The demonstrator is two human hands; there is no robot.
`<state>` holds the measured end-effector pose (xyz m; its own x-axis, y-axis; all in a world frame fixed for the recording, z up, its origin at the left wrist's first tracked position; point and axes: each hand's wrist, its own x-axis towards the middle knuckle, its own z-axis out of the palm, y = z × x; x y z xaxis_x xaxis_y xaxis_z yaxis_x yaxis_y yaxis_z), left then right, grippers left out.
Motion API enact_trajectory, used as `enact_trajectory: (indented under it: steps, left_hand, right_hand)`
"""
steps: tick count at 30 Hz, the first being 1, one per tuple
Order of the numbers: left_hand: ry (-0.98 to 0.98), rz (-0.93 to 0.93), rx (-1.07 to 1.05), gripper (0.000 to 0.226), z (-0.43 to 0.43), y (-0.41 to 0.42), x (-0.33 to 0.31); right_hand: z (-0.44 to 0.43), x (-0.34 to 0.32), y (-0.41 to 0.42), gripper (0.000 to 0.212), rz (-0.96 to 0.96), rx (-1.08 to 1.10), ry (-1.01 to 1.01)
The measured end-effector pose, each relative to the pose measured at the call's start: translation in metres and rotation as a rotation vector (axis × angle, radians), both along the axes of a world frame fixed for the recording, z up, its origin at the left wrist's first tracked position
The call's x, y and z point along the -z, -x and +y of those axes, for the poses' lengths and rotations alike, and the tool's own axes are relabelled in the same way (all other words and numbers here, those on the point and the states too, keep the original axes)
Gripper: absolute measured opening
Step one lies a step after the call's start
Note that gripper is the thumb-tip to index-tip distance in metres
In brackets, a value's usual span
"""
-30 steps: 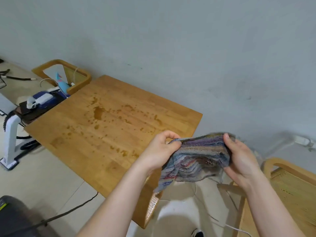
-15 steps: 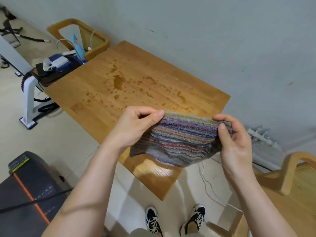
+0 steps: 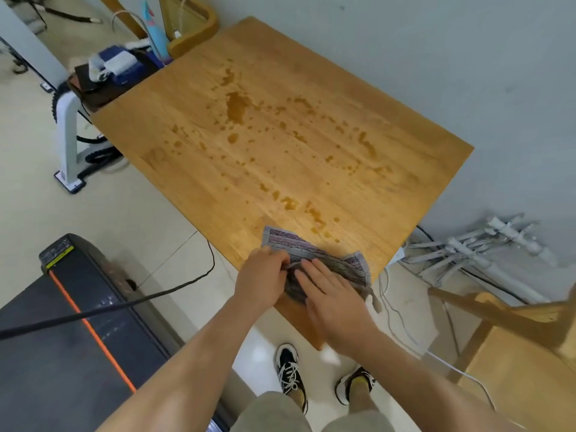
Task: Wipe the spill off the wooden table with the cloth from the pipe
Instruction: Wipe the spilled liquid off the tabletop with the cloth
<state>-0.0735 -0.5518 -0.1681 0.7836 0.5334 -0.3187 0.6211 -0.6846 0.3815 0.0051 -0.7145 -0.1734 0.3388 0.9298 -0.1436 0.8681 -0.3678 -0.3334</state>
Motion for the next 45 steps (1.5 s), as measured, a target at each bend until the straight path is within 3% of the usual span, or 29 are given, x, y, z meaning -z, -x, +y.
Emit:
enact_trajectory:
  steps: [5,8,11,13,16,18,21,24,29,33,39,45]
  left_hand:
    - [0.238,-0.182,-0.188,0.022,0.032,-0.01,0.001]
    - [0.048,-0.196,-0.199,0.017,0.065,-0.017,0.015]
    - [-0.126,-0.202,-0.263,0.011,0.075,-0.024,0.033]
    - [-0.241,-0.224,-0.294,0.005,0.067,-0.026,0.043]
    - [-0.312,-0.216,-0.289,0.003,0.062,-0.027,0.051]
    - [-0.323,-0.216,-0.29,0.003,0.065,-0.027,0.052]
    - [-0.316,-0.24,-0.306,0.011,0.065,-0.025,0.054]
    - [-0.315,-0.256,-0.337,0.013,0.065,-0.026,0.056]
    - [-0.319,-0.271,-0.4,0.021,0.063,-0.029,0.058]
    - [-0.286,-0.305,-0.433,0.027,0.063,-0.024,0.057]
    - [-0.226,-0.338,-0.476,0.036,0.064,-0.031,0.055]
    - [-0.095,-0.409,-0.471,0.032,0.069,-0.025,0.048]
  right_hand:
    - [0.013,0.032,-0.012,0.053,-0.035,-0.195,0.137]
    - [0.02,0.034,-0.043,0.056,-0.053,-0.146,0.138]
    - [0.021,0.028,-0.082,0.059,-0.08,0.174,0.135]
    - [0.027,0.019,-0.092,0.055,-0.13,0.278,0.129]
    - [0.043,0.015,-0.072,0.045,-0.222,0.084,0.041]
    - [0.051,0.025,-0.046,0.041,-0.172,-0.075,-0.021]
    - [0.063,0.039,-0.024,0.045,-0.076,-0.184,0.004]
    - [0.072,0.045,-0.046,0.051,-0.097,-0.221,0.002]
    - [0.092,0.046,-0.118,0.06,-0.17,0.134,0.089]
    - [0.102,0.046,-0.094,0.059,-0.167,0.27,0.089]
    - [0.128,0.05,-0.019,0.057,-0.1,0.04,0.035]
    - [0.102,0.045,-0.038,0.053,-0.092,-0.208,0.042]
